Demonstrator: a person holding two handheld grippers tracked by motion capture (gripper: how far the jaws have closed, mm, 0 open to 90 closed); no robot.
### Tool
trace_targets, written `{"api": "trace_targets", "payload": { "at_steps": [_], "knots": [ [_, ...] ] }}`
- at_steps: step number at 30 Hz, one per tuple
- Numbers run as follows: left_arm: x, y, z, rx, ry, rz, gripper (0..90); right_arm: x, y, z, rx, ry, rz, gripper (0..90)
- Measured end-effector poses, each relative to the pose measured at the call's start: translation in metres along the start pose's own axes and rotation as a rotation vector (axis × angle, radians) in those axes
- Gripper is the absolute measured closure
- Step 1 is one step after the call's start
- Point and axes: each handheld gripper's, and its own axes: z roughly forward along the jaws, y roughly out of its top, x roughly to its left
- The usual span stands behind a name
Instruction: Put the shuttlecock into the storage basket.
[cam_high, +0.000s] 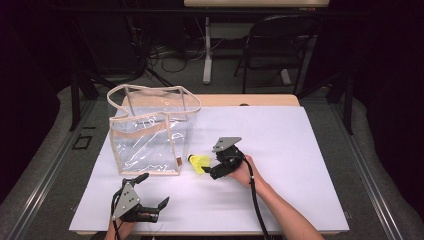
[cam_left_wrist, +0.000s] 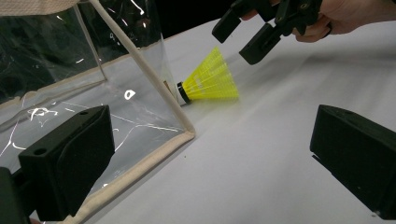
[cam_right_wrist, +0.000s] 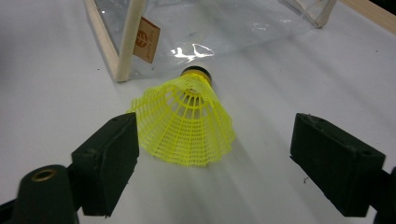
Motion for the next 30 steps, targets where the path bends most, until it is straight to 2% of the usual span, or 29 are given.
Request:
{"api": "trace_targets", "payload": {
  "at_steps": [12, 18, 19, 28, 30],
  "knots": [
    [0.000, 0.000, 0.000, 0.001, 0.001, 0.000, 0.0, 0.002, 0.005, 0.014, 0.056, -0.035, 0.004, 46.4],
    [0.000, 0.000, 0.000, 0.002, 0.001, 0.003, 0.0, 0.004, 0.006, 0.019, 0.076, -0.052, 0.007, 56.4],
    [0.000, 0.000, 0.000, 0.002, 0.002, 0.003, 0.0, 0.005, 0.007, 0.021, 0.086, -0.067, 0.002, 61.6],
    [0.000, 0.000, 0.000, -0.001, -0.001, 0.002, 0.0, 0.008, 0.008, 0.023, 0.107, -0.100, -0.018, 73.9],
    [0.000, 0.000, 0.000, 0.001, 0.000, 0.004, 0.0, 0.008, 0.008, 0.023, 0.112, -0.112, -0.039, 77.7]
  ]
}}
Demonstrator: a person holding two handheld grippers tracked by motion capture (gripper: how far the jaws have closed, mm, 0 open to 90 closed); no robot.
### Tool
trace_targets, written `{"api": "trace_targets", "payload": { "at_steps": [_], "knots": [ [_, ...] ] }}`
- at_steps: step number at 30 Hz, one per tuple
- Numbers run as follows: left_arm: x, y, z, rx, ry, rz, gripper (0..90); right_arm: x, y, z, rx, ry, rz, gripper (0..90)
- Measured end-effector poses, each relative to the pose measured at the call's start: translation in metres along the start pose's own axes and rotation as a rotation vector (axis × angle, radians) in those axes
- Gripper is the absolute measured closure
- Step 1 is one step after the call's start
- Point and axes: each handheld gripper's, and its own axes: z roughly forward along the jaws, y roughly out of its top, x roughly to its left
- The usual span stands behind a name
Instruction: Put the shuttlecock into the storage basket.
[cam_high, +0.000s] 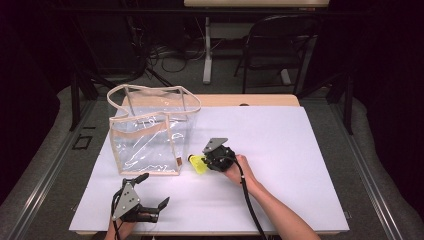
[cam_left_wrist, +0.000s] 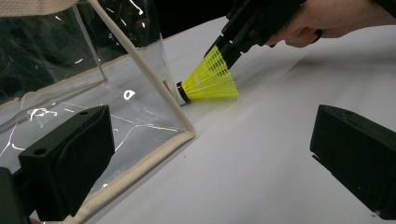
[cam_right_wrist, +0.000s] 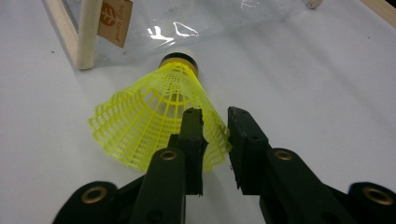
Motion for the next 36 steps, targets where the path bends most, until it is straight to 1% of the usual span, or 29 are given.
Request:
{"api": "trace_targets", "payload": {
  "at_steps": [4, 5, 8, 10, 16, 22, 23, 25, 26, 28, 31, 33, 36],
  "knots": [
    [0.000, 0.000, 0.000, 0.000, 0.000, 0.000, 0.0, 0.001, 0.000, 0.000, 0.003, -0.009, -0.002, 80.2],
    [0.000, 0.000, 0.000, 0.000, -0.001, 0.000, 0.0, 0.001, 0.000, 0.000, 0.009, -0.015, -0.014, 82.1],
    [0.000, 0.000, 0.000, 0.000, -0.001, -0.003, 0.0, 0.001, 0.000, 0.000, 0.011, -0.017, -0.023, 85.3],
    [0.000, 0.000, 0.000, 0.000, -0.001, -0.003, 0.0, 0.001, 0.000, 0.000, 0.016, -0.015, -0.032, 87.1],
    [0.000, 0.000, 0.000, -0.003, -0.002, -0.001, 0.0, 0.002, 0.001, -0.001, 0.020, -0.003, -0.049, 88.8],
    [0.000, 0.000, 0.000, -0.002, -0.001, 0.001, 0.0, 0.001, 0.000, -0.003, 0.017, 0.012, -0.038, 89.8],
    [0.000, 0.000, 0.000, -0.002, -0.001, 0.001, 0.0, 0.001, 0.000, -0.004, 0.014, 0.021, -0.025, 89.9],
    [0.000, 0.000, 0.000, -0.002, -0.002, 0.001, 0.0, 0.000, 0.000, -0.006, 0.012, 0.029, -0.021, 89.9],
    [0.000, 0.000, 0.000, -0.003, 0.000, -0.001, 0.0, 0.000, 0.000, -0.007, 0.011, 0.035, -0.009, 89.9],
    [0.000, 0.000, 0.000, -0.003, 0.000, -0.001, 0.0, -0.001, 0.000, -0.008, 0.010, 0.035, -0.015, 89.9],
    [0.000, 0.000, 0.000, -0.003, -0.001, -0.001, 0.0, -0.002, 0.000, -0.012, 0.011, 0.050, -0.012, 89.9],
    [0.000, 0.000, 0.000, -0.003, -0.001, -0.001, 0.0, -0.001, 0.001, -0.014, 0.012, 0.052, -0.006, 89.8],
    [0.000, 0.000, -0.001, -0.004, 0.000, 0.001, 0.0, -0.002, 0.001, -0.016, 0.010, 0.055, -0.013, 89.8]
  ]
}}
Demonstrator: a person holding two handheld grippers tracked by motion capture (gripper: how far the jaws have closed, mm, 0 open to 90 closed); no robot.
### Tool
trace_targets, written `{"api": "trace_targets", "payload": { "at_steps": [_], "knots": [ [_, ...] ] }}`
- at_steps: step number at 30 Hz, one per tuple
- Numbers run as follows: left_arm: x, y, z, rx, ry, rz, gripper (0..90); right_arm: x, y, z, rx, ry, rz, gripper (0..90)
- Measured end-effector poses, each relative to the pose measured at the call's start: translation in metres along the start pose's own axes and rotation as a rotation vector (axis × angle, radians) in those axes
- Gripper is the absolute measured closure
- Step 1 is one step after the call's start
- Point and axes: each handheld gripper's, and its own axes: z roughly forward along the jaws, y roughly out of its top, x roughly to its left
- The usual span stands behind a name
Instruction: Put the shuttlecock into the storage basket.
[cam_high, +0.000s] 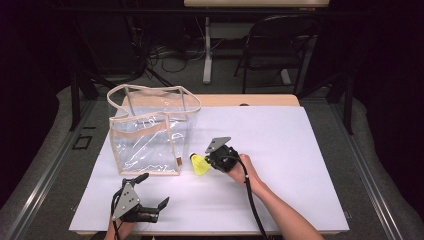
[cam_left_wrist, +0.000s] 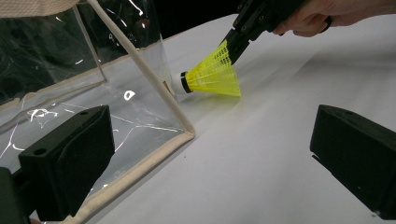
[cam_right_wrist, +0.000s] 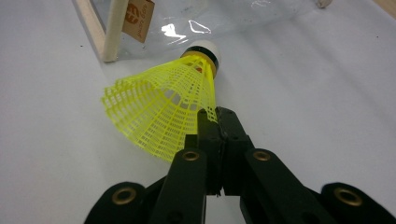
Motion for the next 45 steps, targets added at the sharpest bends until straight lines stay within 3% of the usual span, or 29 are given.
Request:
{"api": "trace_targets", "payload": {
  "at_steps": [45],
  "knots": [
    [0.000, 0.000, 0.000, -0.004, -0.001, -0.006, 0.0, -0.028, -0.007, -0.028, 0.017, -0.066, 0.053, 89.7]
  ]
}}
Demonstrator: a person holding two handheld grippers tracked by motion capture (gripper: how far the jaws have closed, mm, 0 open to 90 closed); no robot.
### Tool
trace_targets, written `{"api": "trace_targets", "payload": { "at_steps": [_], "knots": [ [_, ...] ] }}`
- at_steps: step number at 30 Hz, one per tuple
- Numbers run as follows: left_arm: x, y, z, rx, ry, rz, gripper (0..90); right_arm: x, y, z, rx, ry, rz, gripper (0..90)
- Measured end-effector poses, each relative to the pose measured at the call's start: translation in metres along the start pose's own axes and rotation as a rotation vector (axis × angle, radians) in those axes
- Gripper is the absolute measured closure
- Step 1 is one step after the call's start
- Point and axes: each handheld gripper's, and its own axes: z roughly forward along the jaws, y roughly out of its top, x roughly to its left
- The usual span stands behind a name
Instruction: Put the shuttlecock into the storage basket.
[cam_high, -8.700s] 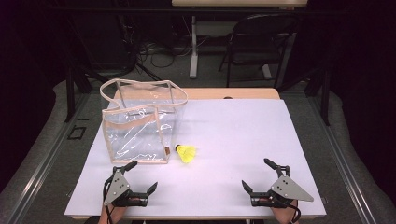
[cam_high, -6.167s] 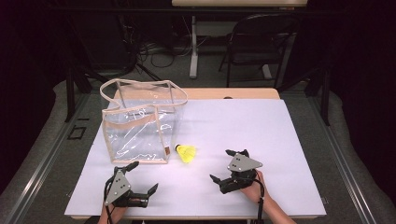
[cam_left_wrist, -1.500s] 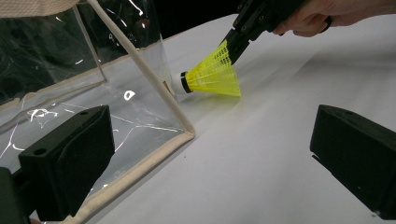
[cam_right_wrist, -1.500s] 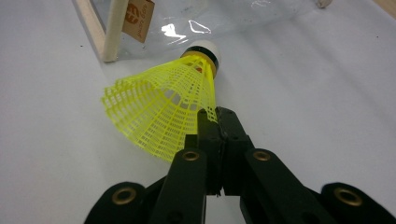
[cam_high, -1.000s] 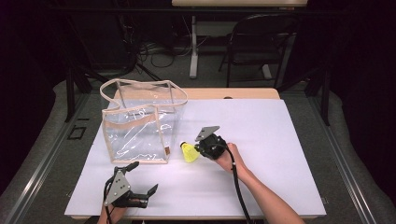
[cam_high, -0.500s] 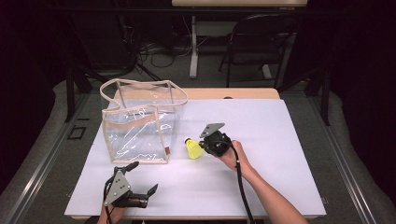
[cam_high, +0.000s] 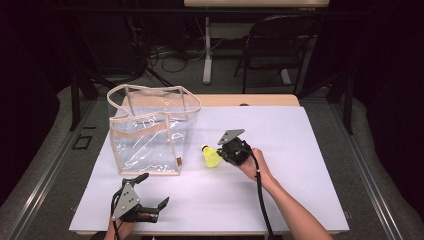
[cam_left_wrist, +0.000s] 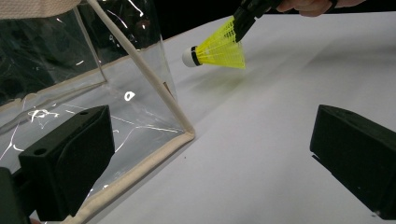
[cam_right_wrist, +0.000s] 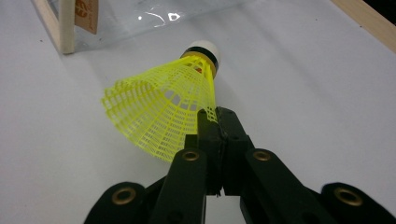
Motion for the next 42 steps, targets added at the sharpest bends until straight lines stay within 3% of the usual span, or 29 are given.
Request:
{"api": "trace_targets", "payload": {
  "at_steps": [42],
  "knots": [
    [0.001, 0.000, 0.000, 0.003, 0.003, 0.003, 0.0, -0.033, 0.005, -0.012, -0.010, -0.057, 0.064, 89.8]
  ]
}}
